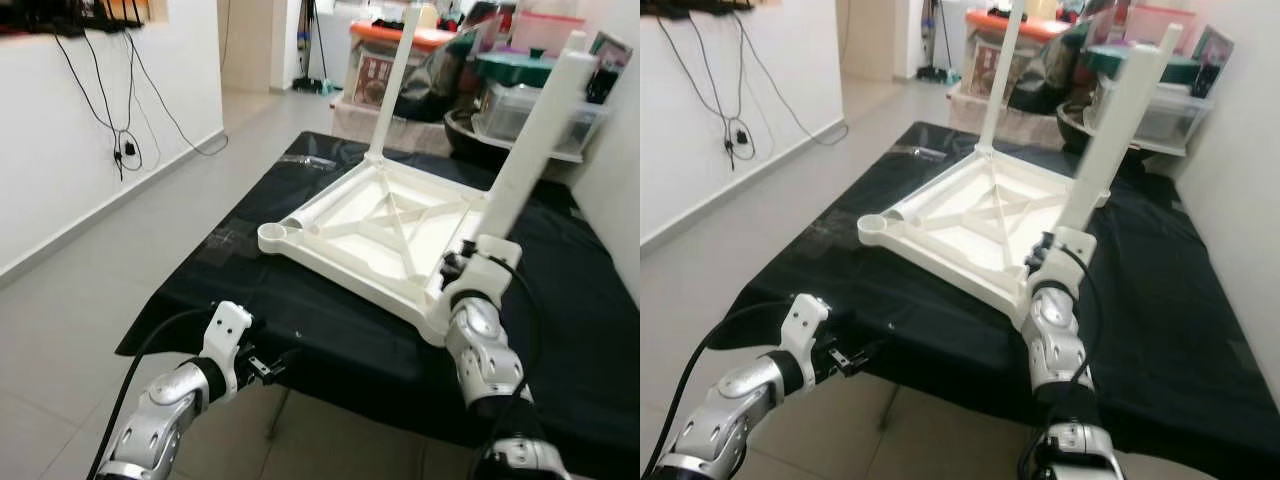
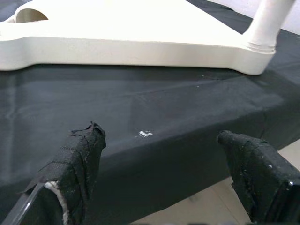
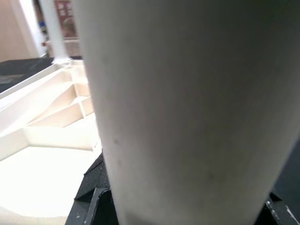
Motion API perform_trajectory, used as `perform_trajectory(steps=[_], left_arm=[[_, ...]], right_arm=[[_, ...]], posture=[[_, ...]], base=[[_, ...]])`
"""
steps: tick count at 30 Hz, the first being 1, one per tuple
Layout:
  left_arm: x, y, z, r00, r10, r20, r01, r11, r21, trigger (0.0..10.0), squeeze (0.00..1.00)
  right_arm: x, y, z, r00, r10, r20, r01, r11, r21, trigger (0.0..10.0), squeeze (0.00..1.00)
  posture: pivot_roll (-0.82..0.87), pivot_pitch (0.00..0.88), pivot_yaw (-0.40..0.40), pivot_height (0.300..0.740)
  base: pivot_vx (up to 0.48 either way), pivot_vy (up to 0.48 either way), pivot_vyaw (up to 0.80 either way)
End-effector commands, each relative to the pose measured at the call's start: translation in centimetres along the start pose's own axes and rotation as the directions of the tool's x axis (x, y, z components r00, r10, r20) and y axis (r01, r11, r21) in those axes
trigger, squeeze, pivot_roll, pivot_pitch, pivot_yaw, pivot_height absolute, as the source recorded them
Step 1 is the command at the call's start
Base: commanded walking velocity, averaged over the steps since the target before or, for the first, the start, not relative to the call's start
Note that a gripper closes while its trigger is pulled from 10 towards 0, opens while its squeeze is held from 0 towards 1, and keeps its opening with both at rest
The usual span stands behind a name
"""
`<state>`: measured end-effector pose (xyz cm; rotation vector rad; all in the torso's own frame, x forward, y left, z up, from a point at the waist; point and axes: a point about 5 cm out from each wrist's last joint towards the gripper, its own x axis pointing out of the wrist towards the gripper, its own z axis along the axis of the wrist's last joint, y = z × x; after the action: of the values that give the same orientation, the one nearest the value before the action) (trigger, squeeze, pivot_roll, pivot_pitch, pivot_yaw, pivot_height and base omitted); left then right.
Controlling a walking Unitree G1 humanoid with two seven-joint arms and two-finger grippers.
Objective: Building children table
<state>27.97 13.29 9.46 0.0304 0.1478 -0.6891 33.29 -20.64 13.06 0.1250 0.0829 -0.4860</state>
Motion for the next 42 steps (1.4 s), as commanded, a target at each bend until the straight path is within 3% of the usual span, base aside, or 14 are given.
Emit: perform_trajectory(steps=[1,3,4,5,7,10,11,22,23,27,28,30,35,42], left_arm=[[0.4,-0.4,-0.1,1.000,-0.023,-0.011,0.023,1.000,0.004,10.0,0.00],[0.4,-0.4,-0.1,1.000,-0.023,-0.011,0.023,1.000,0.004,10.0,0.00],[0.6,-0.6,0.0,0.999,-0.031,-0.009,0.031,1.000,0.002,10.0,0.00],[0.6,-0.6,0.0,0.999,-0.031,-0.009,0.031,1.000,0.002,10.0,0.00],[0.8,-0.8,0.2,0.999,-0.040,-0.004,0.040,0.999,-0.001,10.0,0.00],[0.7,-0.7,0.1,0.999,-0.038,-0.005,0.038,0.999,-0.002,10.0,0.00],[0.6,-0.5,0.1,0.999,-0.035,-0.005,0.035,0.999,-0.002,10.0,0.00],[0.8,-1.0,0.0,0.999,-0.036,-0.002,0.036,0.999,-0.006,10.0,0.00],[0.7,-1.1,-0.1,0.999,-0.033,-0.001,0.033,0.999,-0.009,10.0,0.00],[0.6,-1.1,-0.1,1.000,-0.031,0.000,0.031,0.999,-0.010,10.0,0.00],[0.5,-1.1,-0.2,1.000,-0.027,-0.004,0.027,1.000,-0.010,10.0,0.00],[0.3,-0.8,-0.2,1.000,-0.023,-0.008,0.023,1.000,-0.007,10.0,0.00],[0.3,-0.6,-0.2,1.000,-0.021,-0.013,0.021,1.000,-0.001,10.0,0.00],[0.8,-0.9,-0.1,0.999,-0.033,-0.007,0.033,0.999,-0.003,10.0,0.00]], right_arm=[[-1.1,-1.0,-4.0,0.980,-0.046,-0.193,0.038,0.998,-0.048,0.0,0.00],[-1.1,-1.0,-4.0,0.980,-0.046,-0.193,0.038,0.998,-0.048,0.0,0.00],[-1.6,0.5,-3.8,0.979,0.065,-0.192,-0.063,0.998,0.014,10.0,0.00],[-1.6,0.5,-3.8,0.979,0.065,-0.192,-0.063,0.998,0.014,10.0,0.00],[-2.3,3.9,-1.8,0.940,0.332,-0.084,-0.319,0.937,0.140,10.0,1.00],[-2.7,5.9,0.0,0.860,0.510,-0.001,-0.500,0.844,0.195,10.0,1.00],[-3.4,7.3,1.6,0.749,0.660,0.063,-0.657,0.726,0.202,10.0,0.00],[-7.9,9.8,2.1,0.291,0.952,0.099,-0.950,0.274,0.150,10.0,0.00],[-8.0,10.1,1.5,0.300,0.950,0.082,-0.948,0.288,0.135,6.4,0.00],[-8.0,10.2,1.2,0.317,0.946,0.072,-0.944,0.307,0.123,6.4,0.00],[-7.5,10.3,0.5,0.380,0.924,0.045,-0.921,0.374,0.106,0.0,0.00],[-4.7,9.4,-1.0,0.642,0.764,-0.065,-0.756,0.645,0.112,0.0,0.00],[-2.3,6.5,-2.1,0.856,0.495,-0.148,-0.487,0.869,0.089,0.0,0.00],[-0.8,0.4,-2.3,0.989,0.036,-0.141,-0.038,0.999,-0.015,0.0,0.00]], posture=[[0.06,0.000,-0.090,0.740],[0.06,0.000,-0.090,0.740],[0.05,0.000,-0.087,0.740],[0.05,0.000,-0.087,0.740],[0.06,0.000,-0.090,0.740],[0.06,0.000,-0.092,0.740],[0.06,0.000,-0.091,0.740],[0.07,0.000,-0.116,0.740],[0.08,0.000,-0.121,0.740],[0.08,0.000,-0.121,0.740],[0.09,0.000,-0.121,0.740],[0.08,0.000,-0.115,0.740],[0.07,0.000,-0.103,0.740],[0.06,0.000,-0.099,0.740]], base=[[0.000,0.000,0.00],[0.000,0.000,0.00],[0.000,0.000,0.00],[0.000,0.000,0.00],[0.000,0.000,0.00],[0.000,0.000,0.00],[0.000,0.000,0.00],[0.000,0.000,0.00],[0.000,0.000,0.00],[0.000,0.000,0.00],[0.000,0.000,0.00],[0.000,0.000,0.00],[0.000,0.000,0.00],[0.000,0.000,0.00]])
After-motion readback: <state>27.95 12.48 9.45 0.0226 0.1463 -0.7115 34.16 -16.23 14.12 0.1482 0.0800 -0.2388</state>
